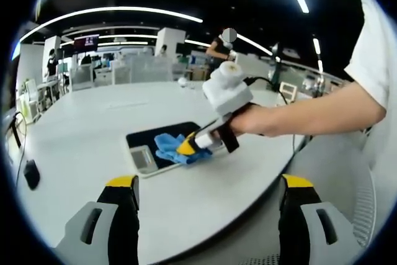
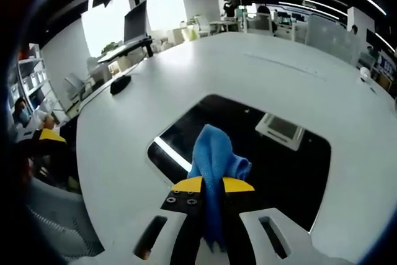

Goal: Wipe the mirror surface with the cleaning cloth until all visible marks leave the cleaned area.

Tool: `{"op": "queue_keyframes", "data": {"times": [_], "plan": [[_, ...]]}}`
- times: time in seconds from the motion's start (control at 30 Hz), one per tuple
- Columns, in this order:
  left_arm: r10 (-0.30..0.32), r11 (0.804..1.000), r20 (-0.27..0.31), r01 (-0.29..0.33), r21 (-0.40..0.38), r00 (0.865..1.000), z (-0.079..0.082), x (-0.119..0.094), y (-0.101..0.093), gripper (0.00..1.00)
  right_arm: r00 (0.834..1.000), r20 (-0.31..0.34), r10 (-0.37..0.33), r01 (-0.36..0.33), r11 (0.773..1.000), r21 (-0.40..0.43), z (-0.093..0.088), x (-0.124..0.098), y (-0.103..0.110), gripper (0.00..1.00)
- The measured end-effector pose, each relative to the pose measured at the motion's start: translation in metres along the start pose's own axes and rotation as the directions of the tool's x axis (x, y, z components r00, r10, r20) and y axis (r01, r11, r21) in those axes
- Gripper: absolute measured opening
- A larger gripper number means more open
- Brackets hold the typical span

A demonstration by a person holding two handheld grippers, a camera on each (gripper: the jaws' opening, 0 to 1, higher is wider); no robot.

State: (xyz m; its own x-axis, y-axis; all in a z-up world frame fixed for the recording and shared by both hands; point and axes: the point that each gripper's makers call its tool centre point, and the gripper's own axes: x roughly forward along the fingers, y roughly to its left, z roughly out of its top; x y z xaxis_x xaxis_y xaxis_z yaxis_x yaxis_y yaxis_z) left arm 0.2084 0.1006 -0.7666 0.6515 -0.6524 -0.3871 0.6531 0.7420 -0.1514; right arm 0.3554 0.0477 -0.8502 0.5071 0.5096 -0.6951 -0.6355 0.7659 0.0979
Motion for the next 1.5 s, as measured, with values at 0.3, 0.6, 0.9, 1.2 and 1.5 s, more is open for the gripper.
{"op": "queue_keyframes", "data": {"times": [0.3,0.6,0.9,1.2,1.5], "plan": [[0.0,1.0,-0.002,0.0,-0.001,1.0,0.0,0.0,0.0,0.94,1.0,0.005,-0.008,0.008,1.0,0.002,0.004,0.004,-0.006,0.05],[0.002,1.0,-0.001,-0.002,-0.004,1.0,0.0,0.0,0.001,0.94,1.0,0.015,-0.018,0.018,1.0,0.008,0.01,0.008,-0.013,0.05],[0.001,1.0,0.0,-0.001,-0.004,1.0,0.0,0.0,0.001,0.94,0.999,0.018,-0.029,0.028,0.999,0.014,0.017,0.013,-0.021,0.05],[0.002,1.0,0.001,-0.002,-0.003,1.0,0.0,0.0,0.001,0.94,0.999,0.02,-0.043,0.042,0.999,0.026,0.025,0.021,-0.031,0.05],[0.003,1.0,0.002,-0.003,-0.001,1.0,0.0,0.0,0.001,0.95,0.998,0.023,-0.05,0.049,0.998,0.033,0.03,0.025,-0.037,0.05]]}}
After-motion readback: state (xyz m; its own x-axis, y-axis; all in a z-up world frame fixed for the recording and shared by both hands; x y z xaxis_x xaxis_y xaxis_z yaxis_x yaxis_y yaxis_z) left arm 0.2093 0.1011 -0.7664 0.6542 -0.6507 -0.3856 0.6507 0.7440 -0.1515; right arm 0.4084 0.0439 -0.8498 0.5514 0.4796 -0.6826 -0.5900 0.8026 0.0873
